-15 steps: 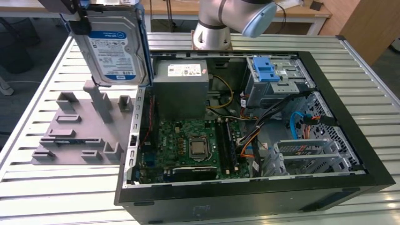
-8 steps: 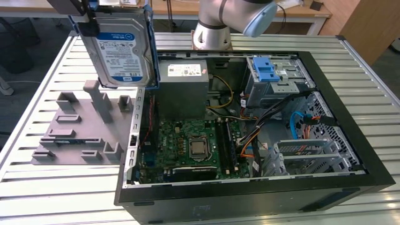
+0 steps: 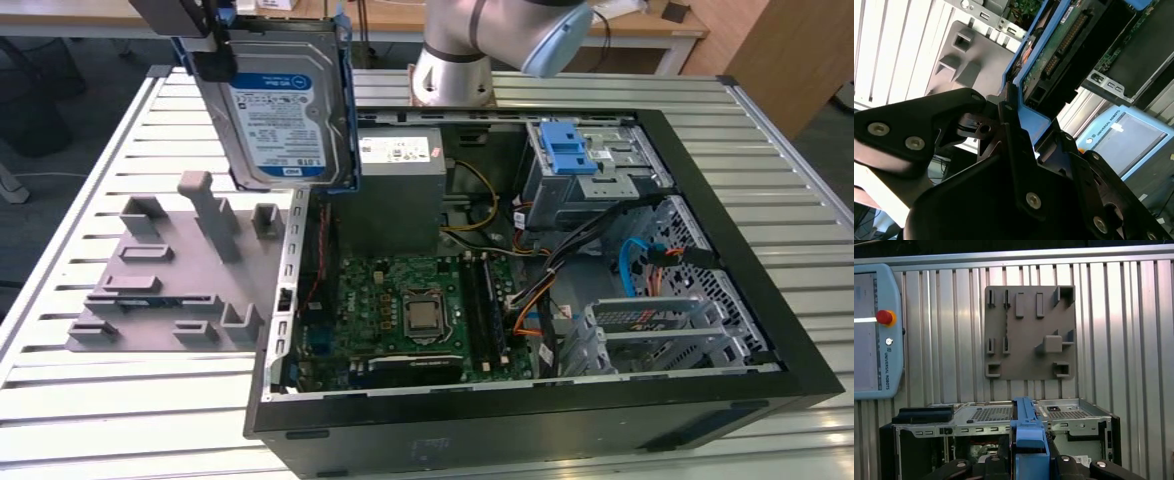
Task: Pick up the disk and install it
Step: 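Pick up the disk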
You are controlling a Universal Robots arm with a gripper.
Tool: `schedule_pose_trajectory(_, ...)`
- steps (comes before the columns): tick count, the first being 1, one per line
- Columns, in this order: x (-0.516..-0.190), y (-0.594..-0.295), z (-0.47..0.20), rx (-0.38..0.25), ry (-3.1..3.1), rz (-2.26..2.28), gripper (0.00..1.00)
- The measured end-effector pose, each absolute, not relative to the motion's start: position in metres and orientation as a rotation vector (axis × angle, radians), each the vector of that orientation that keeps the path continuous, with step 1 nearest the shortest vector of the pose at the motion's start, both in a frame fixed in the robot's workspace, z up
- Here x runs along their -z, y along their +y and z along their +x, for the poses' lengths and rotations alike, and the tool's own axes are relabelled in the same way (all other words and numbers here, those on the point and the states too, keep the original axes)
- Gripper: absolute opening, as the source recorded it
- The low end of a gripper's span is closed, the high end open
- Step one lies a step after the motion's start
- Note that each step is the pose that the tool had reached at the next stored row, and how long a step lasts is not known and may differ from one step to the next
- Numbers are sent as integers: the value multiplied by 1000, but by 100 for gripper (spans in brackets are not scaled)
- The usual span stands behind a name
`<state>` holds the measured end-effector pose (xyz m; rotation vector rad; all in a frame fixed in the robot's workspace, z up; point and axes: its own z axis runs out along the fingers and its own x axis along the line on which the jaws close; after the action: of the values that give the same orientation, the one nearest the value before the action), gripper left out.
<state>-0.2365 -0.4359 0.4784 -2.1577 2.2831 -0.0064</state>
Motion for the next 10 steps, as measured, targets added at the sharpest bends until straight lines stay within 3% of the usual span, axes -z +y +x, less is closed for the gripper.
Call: schedule_pose_trajectory(10, -478, -439, -212, 6, 2283, -2158, 36)
